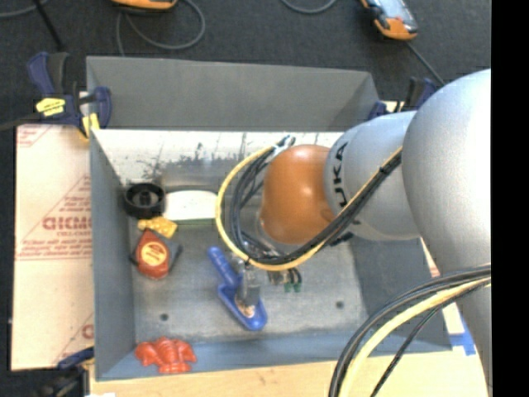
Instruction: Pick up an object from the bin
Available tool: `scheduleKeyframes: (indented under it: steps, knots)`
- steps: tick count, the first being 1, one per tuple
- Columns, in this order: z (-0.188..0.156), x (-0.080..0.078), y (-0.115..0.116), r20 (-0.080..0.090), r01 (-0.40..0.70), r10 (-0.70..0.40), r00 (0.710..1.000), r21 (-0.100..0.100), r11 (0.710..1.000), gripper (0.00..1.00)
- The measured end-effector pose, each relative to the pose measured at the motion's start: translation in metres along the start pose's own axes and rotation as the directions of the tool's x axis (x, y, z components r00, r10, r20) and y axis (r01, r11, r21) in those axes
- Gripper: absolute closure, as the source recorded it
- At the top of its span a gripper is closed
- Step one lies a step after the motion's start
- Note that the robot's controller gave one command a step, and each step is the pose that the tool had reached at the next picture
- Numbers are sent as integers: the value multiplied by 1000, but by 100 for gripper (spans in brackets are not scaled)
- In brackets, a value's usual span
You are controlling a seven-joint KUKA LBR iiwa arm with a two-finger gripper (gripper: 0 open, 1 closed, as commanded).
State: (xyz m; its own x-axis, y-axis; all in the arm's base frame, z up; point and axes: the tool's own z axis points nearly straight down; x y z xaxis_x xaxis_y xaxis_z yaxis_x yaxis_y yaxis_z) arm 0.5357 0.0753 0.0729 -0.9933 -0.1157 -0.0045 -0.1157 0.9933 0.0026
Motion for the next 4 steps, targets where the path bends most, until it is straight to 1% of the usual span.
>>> scheduleKeyframes:
  steps: [1, 2, 3, 4]
  knots:
    - [0, 0, 0, 0, 0, 0, 1000, 0, 1000, 100]
    - [-109, 9, 3, -2, -27, 27, 1000, 2, 1000, 100]
    - [-109, 9, 3, -2, -27, 27, 1000, 2, 1000, 100]
    - [-149, 7, 0, -10, -4, 4, 1000, 3, 1000, 100]
